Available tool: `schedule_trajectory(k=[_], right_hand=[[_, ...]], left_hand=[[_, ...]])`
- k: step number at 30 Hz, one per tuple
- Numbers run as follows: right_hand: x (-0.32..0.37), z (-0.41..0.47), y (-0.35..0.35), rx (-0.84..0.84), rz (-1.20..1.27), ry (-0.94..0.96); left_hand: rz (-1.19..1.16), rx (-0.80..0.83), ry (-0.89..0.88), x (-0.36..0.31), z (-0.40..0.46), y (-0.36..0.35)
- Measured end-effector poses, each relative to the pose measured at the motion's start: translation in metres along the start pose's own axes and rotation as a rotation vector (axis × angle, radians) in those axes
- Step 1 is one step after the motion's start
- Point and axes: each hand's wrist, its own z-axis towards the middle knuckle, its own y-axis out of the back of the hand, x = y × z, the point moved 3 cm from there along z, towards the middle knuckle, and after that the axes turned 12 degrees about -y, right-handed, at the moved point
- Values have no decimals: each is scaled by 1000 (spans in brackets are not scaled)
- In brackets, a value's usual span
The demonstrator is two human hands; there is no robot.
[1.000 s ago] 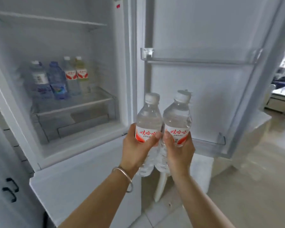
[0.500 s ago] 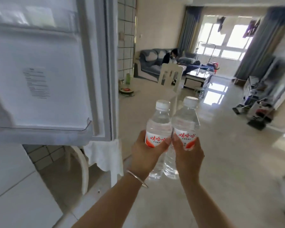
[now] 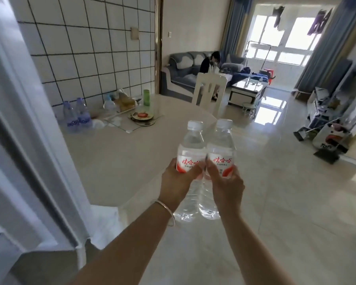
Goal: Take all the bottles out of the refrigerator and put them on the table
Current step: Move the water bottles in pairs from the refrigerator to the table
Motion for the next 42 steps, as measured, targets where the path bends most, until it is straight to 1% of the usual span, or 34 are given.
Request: schedule_trajectory(k=[2, 6, 11, 17, 22, 25, 29, 32, 36, 39, 42], right_hand=[[8, 33, -30, 26, -27, -5], [12, 92, -90, 82, -37, -1], [6, 157, -171, 213, -49, -23], [16, 236, -288, 458, -46, -20], [35, 271, -382, 750, -55, -11], [37, 269, -436, 927, -54, -50], [35, 246, -501, 1168, -80, -76], [31, 225, -556, 1271, -165, -62], [32, 198, -631, 1334, -251, -31], [37, 178, -688, 1348, -336, 43], [44, 159, -744, 1353, -420, 190]], left_hand=[[-13, -23, 36, 10, 41, 1], [-60, -96, 51, 34, 111, 6], [-37, -195, 75, 75, 186, 21], [-4, -374, 99, 119, 290, 57], [65, -494, 120, 141, 353, 101], [77, -560, 155, 156, 370, 136], [59, -643, 178, 173, 369, 186], [99, -739, 228, 190, 371, 231], [143, -921, 276, 216, 380, 295], [170, -976, 253, 231, 391, 343], [230, -996, 245, 243, 402, 393]])
